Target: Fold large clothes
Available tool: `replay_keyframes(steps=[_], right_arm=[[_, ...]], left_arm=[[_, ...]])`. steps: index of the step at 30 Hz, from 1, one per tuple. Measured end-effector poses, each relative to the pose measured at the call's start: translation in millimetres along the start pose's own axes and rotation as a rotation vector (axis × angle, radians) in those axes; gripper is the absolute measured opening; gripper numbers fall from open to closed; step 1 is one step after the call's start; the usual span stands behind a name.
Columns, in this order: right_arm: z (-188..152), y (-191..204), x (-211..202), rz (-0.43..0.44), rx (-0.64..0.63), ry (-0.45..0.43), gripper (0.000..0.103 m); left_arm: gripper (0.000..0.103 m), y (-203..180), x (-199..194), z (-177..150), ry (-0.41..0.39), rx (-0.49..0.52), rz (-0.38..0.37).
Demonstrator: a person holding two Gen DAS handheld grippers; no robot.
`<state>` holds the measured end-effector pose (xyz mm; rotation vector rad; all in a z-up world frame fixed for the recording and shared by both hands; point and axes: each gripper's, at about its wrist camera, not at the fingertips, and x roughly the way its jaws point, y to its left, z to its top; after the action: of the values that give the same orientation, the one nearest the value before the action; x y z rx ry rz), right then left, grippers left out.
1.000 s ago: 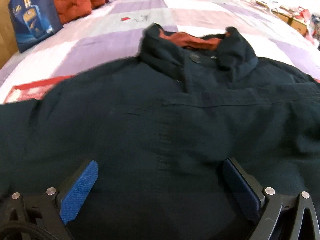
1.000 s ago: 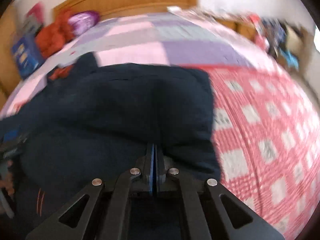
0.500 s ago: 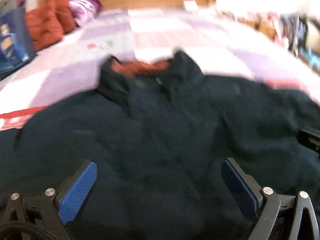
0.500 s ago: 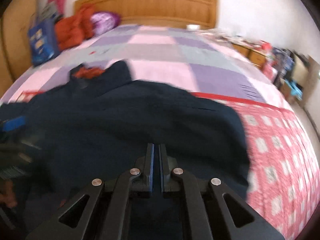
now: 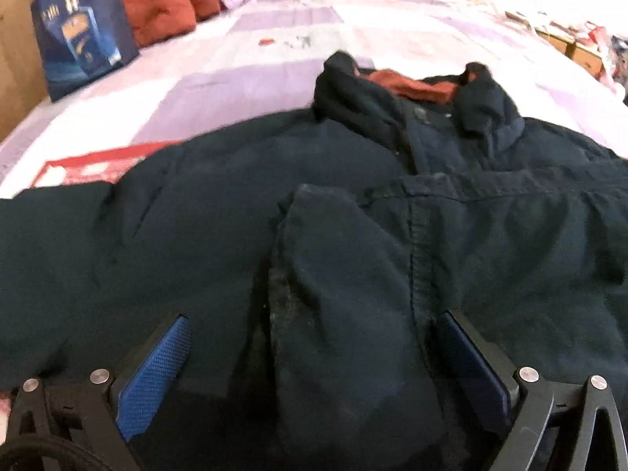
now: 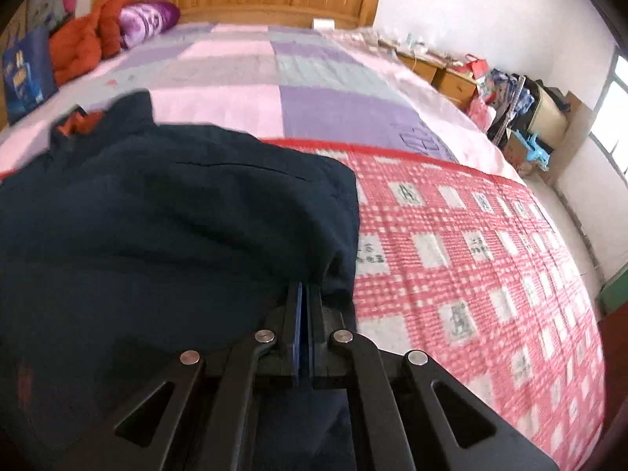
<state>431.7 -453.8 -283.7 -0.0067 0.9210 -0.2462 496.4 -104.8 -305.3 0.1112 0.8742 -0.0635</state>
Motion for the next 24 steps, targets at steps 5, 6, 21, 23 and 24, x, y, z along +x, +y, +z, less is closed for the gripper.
replay_keyframes(steps=[5,6,21,23,24], right_arm=[[-33,29,-11,0.026,-0.044,0.012,0.001],[-37,21,-14,0.032,0.0,0.013,0.001],[-13,177,-24,0.199,-0.096,0.03,0.006],[-15,210,-22,0.237,-0.145,0.023,0.006],[-18,231,-27,0.229,-0.194,-0.004,0.006]], left_arm=[[0.103,6,-12,-22,0.004,0.007,-0.019],[0.103,11,-14,-23,0.006,-0.006,-0.03],[0.102,97,-42,-71,0.056,-0.162,0.065],[0.102,112,-45,-70,0.048,-0.19,0.08],[0.102,120,-47,-71,0.043,-0.206,0.089]])
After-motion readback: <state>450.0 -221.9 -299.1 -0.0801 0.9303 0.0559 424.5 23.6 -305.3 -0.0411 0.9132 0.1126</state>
